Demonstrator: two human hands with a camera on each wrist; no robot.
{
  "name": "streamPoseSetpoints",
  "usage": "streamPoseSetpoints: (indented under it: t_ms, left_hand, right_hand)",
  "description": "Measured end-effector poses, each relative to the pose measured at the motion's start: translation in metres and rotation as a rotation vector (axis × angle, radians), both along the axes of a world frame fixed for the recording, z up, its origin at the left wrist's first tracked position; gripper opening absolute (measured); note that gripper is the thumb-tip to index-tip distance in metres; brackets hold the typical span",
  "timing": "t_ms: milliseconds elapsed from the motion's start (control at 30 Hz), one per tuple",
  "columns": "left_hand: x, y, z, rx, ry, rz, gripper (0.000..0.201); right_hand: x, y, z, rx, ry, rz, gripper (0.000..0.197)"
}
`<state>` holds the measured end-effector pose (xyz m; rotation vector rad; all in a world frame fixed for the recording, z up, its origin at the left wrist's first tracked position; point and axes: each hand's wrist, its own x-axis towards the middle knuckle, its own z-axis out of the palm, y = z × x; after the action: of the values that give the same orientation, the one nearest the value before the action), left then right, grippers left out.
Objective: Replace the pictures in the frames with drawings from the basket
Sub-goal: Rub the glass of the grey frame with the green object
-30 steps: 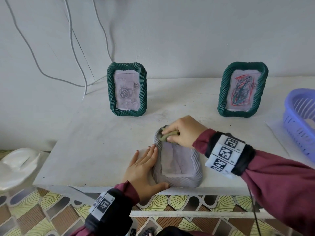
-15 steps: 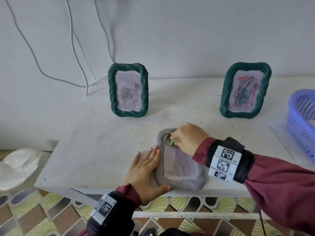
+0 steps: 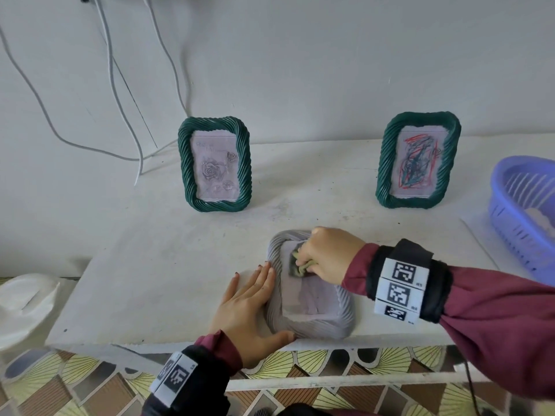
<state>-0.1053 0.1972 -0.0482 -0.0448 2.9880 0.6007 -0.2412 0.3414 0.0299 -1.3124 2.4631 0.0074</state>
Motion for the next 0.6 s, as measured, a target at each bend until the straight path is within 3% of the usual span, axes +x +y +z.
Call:
streamPoseSetpoints:
  t_ms: [233,500,600]
  left_hand:
    - [-0.006,0.008,0.000,0.000,0.012,-0.016,0.106]
    - [-0.006,0.006,0.002,-0.015,0.022,0.026,0.106]
    - [-0.006,0.006,0.001,-0.015,0.031,0.025,0.108]
  right_hand:
    - [-0.010,-0.017,-0.013,-0.097,0.090,-0.080,0.024]
    - [0.018,-0.012,-0.010,-0.092,-0.123,-0.006,0.027]
    - [0.038,0.005,-0.010,-0.097,-0.125,0.041,0.029]
